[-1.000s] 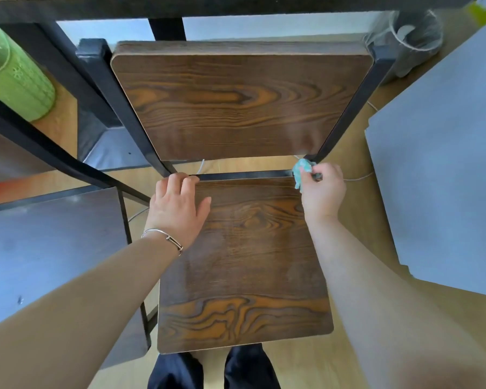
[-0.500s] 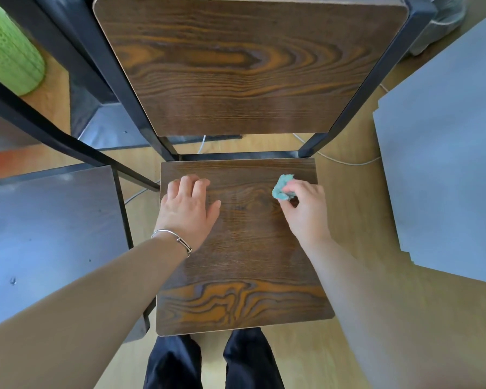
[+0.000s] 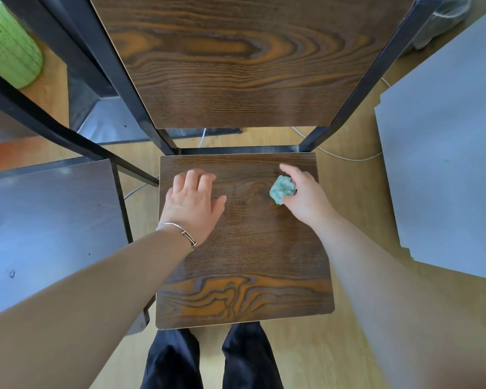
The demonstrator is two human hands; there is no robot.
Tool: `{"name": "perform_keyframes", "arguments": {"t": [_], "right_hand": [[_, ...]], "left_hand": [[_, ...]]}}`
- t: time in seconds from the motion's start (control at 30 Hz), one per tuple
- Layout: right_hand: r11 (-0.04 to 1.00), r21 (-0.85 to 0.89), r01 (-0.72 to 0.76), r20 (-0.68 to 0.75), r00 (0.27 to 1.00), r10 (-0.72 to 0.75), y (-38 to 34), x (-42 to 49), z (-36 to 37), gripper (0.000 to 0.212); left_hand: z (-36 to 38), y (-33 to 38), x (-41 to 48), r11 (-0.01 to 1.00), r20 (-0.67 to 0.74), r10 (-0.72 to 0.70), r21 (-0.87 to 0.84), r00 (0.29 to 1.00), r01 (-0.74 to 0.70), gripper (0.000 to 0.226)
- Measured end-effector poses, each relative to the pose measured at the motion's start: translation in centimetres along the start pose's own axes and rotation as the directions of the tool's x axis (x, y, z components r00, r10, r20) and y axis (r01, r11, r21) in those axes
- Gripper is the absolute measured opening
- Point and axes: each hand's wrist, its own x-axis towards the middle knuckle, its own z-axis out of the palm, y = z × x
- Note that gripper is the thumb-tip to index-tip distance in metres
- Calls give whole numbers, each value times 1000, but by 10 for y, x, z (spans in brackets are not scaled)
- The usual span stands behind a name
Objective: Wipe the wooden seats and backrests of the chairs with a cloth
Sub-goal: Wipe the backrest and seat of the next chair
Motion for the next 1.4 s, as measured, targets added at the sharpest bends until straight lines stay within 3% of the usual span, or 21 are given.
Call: {"name": "perform_keyframes", "arguments": {"t": [0.13,0.27,0.43,0.63,0.83,1.03,1.4], "right_hand": [[996,-60,59,-52,997,-62,-5,7,-7,28],[995,95,-21,-76,997,28,-14,13,-16,25],[1000,28,-9,-86,996,11,-20,21,-21,30],[995,-36,93,-188,977,-99,-15,34,-18,24],[962,-147,232,-391,879,-272,-25,58,-20,16],[946,-262,191,-312,911,-270,-18,70,-11,17],[940,-313,135,-164,967,-193,-16,82,-11,35]], "left_hand": [[1,-3,1,1000,-7,0,-6,1000,0,52],[2,-5,2,1000,-3,-10,-1,1000,10,51],[4,-5,14,1000,-13,-13,-5,1000,13,51],[11,-3,36,1000,-19,-18,14,1000,19,51],[18,2,58,1000,-45,-10,9,999,10,52],[24,9,68,1000,-41,-1,2,999,1,52],[32,6,73,1000,-21,-13,3,1000,13,52]]}}
